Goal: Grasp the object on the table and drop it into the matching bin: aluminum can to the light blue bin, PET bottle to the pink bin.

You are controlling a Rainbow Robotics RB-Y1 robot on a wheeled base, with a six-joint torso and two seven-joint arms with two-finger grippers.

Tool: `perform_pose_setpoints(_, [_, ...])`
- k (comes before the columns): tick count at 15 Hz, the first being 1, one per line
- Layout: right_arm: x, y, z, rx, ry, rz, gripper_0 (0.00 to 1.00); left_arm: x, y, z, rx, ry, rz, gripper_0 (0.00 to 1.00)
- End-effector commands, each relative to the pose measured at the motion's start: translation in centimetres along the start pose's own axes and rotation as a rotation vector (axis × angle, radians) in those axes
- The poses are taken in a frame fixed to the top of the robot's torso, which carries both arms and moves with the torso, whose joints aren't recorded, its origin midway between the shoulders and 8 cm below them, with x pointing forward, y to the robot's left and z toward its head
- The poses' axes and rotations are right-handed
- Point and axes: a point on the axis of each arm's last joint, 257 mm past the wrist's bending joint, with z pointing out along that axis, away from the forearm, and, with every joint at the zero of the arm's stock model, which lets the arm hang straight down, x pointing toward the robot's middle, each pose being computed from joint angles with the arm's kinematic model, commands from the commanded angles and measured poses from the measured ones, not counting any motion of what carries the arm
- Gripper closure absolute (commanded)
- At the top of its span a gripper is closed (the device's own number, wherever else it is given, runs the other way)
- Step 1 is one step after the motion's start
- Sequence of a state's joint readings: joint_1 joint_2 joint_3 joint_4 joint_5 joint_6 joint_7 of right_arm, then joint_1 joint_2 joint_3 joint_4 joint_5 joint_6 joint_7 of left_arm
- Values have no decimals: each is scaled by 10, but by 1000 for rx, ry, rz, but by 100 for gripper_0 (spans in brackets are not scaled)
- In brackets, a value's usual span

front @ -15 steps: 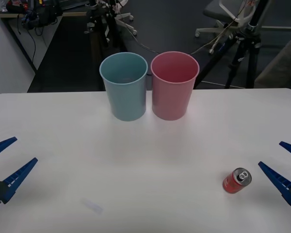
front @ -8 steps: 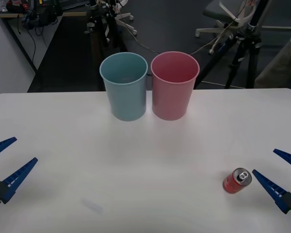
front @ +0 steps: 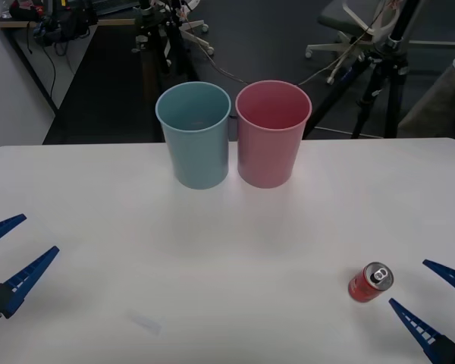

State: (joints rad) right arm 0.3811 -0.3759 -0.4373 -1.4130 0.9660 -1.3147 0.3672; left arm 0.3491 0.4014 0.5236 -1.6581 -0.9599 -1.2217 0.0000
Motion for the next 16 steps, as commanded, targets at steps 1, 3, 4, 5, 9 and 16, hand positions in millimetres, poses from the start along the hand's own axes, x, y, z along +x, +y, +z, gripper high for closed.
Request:
perform_pose_setpoints(1, [17,2,-10,12,14,-29,0,0,0,0,0,0,0,0])
perform_pose_setpoints(3, [29,3,-16,27,24,-46,0,0,0,0,0,0,0,0])
perform_pose_setpoints(4, [34,4,-17,29,27,-50,0,0,0,0,0,0,0,0])
perform_pose_setpoints(5, [40,6,-18,34,30,-50,0,0,0,0,0,0,0,0])
perform_pose_setpoints(9, [59,16,-20,38,43,-11,0,0,0,0,0,0,0,0])
perform_pose_setpoints(16, [67,13,8,72,30,1,0,0,0,0,0,0,0,0])
